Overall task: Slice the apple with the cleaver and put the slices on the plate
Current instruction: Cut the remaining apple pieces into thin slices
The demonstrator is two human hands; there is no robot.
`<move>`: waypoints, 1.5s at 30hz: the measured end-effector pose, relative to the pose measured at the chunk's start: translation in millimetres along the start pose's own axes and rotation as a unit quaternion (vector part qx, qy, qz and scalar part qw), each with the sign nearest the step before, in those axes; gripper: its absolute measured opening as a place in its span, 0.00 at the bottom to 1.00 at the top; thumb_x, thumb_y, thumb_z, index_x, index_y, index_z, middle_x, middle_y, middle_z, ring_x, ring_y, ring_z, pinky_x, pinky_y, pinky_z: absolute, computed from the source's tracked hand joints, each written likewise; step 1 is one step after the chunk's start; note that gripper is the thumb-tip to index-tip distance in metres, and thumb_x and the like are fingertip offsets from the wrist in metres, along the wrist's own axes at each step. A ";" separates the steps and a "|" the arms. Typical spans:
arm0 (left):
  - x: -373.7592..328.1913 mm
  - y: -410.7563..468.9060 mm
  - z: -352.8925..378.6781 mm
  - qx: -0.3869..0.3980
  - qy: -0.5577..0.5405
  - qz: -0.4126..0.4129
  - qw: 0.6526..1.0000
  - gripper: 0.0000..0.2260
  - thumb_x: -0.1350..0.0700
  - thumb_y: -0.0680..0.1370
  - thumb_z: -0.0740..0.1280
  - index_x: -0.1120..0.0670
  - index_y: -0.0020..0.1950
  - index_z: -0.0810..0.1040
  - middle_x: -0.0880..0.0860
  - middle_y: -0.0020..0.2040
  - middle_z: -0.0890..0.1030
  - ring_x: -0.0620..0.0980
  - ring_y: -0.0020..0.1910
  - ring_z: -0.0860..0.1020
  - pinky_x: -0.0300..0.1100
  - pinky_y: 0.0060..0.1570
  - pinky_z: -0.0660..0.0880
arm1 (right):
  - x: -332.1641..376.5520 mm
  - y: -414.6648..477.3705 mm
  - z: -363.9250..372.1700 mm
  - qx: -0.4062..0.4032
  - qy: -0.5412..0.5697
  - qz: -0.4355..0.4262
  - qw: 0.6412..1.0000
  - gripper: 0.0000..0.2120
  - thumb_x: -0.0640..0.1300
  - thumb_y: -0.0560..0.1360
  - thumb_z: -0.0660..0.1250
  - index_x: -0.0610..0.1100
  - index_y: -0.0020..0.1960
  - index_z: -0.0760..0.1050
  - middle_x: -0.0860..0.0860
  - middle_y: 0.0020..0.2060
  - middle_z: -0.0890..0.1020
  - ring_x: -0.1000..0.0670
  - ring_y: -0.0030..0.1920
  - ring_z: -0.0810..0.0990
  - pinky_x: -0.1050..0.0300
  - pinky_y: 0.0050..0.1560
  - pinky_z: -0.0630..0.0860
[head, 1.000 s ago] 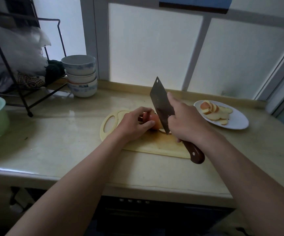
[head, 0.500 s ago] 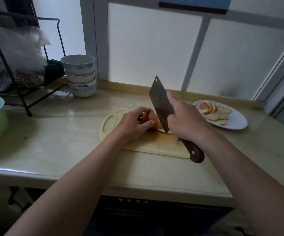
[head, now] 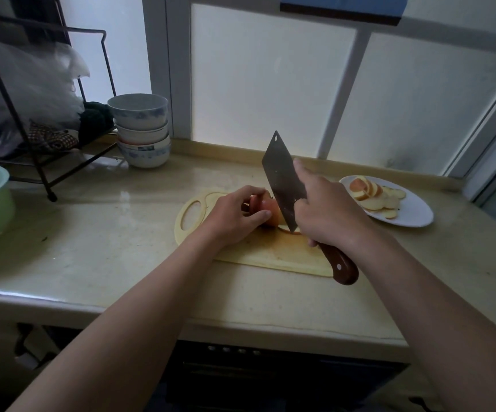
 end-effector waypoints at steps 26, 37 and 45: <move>4.1 2.8 2.0 -0.016 -0.004 0.013 1.000 0.23 0.46 0.77 0.73 0.43 0.70 0.74 0.48 0.59 0.78 0.48 0.56 0.80 0.40 0.54 0.77 | 6.5 -45.6 4.6 0.058 -0.079 0.023 0.995 0.43 0.36 0.81 0.59 0.59 0.84 0.37 0.46 0.44 0.79 0.47 0.40 0.82 0.49 0.40 0.83; 5.1 3.6 0.9 -0.019 0.008 0.019 1.000 0.23 0.45 0.76 0.73 0.44 0.70 0.74 0.50 0.60 0.80 0.48 0.55 0.80 0.43 0.56 0.78 | 10.2 -4.0 24.7 0.087 -0.091 0.032 0.992 0.43 0.34 0.80 0.59 0.58 0.85 0.41 0.44 0.53 0.76 0.46 0.36 0.85 0.55 0.29 0.79; 4.1 3.1 1.1 -0.020 0.010 0.022 1.000 0.23 0.46 0.76 0.73 0.44 0.70 0.74 0.50 0.60 0.80 0.48 0.55 0.80 0.43 0.56 0.78 | 5.4 15.0 27.9 0.127 -0.122 0.032 0.984 0.48 0.31 0.77 0.65 0.58 0.85 0.43 0.42 0.55 0.77 0.44 0.40 0.85 0.47 0.42 0.86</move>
Point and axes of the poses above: each hand's wrist, its own y-axis towards the middle knuckle, its own z-axis out of the palm, x = y × z, the point moved 2 cm from there along y, towards the middle knuckle
